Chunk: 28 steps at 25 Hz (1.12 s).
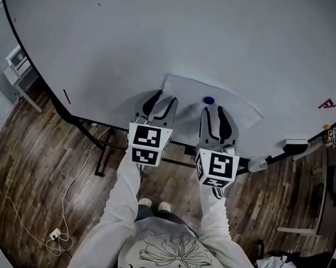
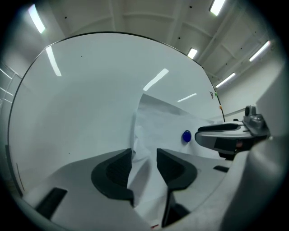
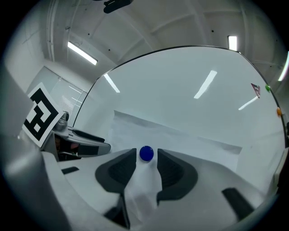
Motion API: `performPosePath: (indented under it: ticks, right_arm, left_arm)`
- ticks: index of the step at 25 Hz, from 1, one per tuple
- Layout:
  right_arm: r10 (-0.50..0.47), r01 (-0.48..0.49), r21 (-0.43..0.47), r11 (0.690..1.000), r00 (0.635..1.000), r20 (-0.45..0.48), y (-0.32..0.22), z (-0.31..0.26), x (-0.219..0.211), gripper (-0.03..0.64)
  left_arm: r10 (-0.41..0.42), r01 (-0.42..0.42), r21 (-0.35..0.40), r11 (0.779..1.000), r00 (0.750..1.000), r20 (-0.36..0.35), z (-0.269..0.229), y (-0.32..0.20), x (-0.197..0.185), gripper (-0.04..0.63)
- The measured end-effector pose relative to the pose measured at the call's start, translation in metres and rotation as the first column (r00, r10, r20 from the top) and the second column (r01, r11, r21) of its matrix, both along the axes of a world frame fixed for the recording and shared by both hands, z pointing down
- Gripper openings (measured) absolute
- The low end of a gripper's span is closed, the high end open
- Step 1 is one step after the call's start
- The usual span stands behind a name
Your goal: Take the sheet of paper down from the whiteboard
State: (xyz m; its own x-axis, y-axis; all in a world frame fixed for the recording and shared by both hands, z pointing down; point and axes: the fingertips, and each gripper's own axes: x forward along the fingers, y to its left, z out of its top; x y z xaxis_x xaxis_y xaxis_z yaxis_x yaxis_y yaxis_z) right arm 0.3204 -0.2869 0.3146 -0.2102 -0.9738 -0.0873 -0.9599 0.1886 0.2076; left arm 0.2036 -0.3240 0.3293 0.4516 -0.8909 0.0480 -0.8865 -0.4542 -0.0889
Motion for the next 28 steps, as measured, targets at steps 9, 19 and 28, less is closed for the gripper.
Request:
performPosePath:
  ticks: [9, 19, 28]
  right_arm:
    - [-0.019, 0.019, 0.000, 1.000, 1.000, 0.005, -0.010, -0.001, -0.004, 0.130]
    - [0.014, -0.014, -0.015, 1.000, 1.000, 0.003, -0.014, 0.000, -0.007, 0.130]
    - [0.052, -0.052, -0.018, 0.998, 0.999, -0.009, -0.018, 0.001, -0.002, 0.130]
  left_arm:
    - [0.009, -0.008, 0.027, 1.000, 1.000, -0.016, -0.013, 0.001, -0.005, 0.149]
    - [0.055, -0.060, 0.037, 0.998, 0.991, 0.120, -0.018, -0.004, -0.004, 0.150]
    - [0.078, -0.079, 0.002, 0.997, 0.993, 0.090, -0.015, -0.004, 0.001, 0.093]
